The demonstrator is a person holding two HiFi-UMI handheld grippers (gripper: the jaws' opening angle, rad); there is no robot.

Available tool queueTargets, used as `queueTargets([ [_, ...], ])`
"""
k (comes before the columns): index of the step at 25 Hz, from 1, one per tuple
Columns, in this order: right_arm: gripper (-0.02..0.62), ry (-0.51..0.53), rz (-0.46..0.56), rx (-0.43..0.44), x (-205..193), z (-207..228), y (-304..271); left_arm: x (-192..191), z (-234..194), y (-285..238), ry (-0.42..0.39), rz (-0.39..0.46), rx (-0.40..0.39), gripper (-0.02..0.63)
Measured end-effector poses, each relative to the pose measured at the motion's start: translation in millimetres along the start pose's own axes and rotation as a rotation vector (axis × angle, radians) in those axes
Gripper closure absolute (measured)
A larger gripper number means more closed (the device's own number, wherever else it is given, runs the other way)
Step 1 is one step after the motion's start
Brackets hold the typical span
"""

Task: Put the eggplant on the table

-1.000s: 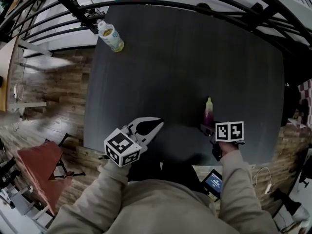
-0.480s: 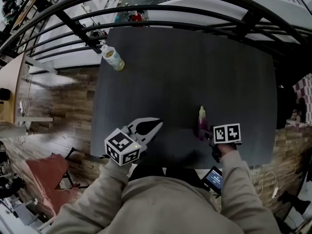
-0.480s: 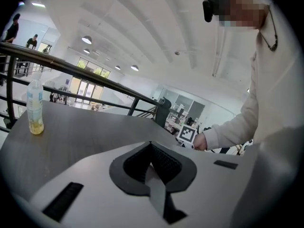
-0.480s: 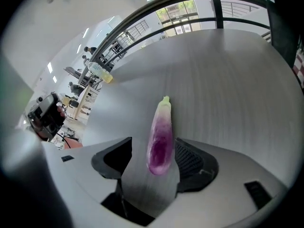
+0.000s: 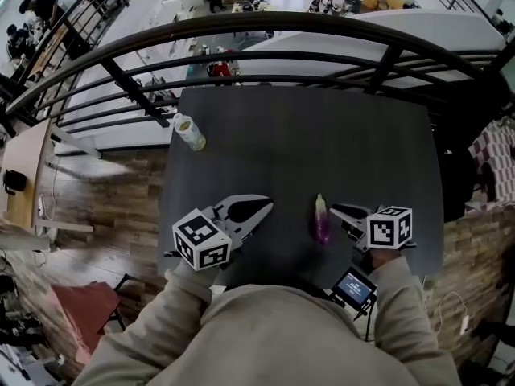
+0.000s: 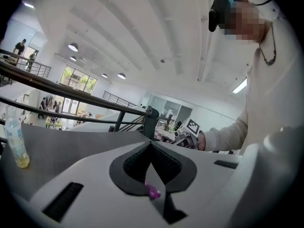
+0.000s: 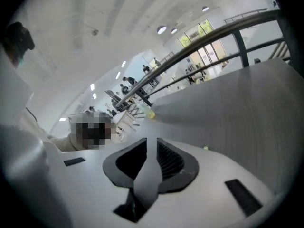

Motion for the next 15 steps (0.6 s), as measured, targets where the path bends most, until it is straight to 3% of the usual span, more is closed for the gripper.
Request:
queueTargets([
  [3, 0.571, 0.083, 0.092, 0.093, 23, -38, 19, 27, 5, 1, -0.023, 0.053, -0.016, 0.600],
  [6, 0.580, 0.186, 0.208, 0.141, 43, -68, 43, 56, 11, 2, -0.034, 0.121, -0.031, 0.600],
  [9, 0.581, 0.289, 0.309, 0.136, 55, -93, 63, 79, 21, 3, -0.064, 0.168, -0.046, 0.600],
  [15, 0.583, 0.356, 0.345, 0.150, 62, -120, 80, 107, 34, 1, -0.116, 0.208, -0.070, 0.600],
])
Point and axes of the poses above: the fingertips, and each gripper's own axes: y backward along the fingers, z to its right, x out of its top, the point moved 3 cm from there along y, backward along the fingers, and after that the axes turned 9 degrees about -y, right-handed, at the moved point
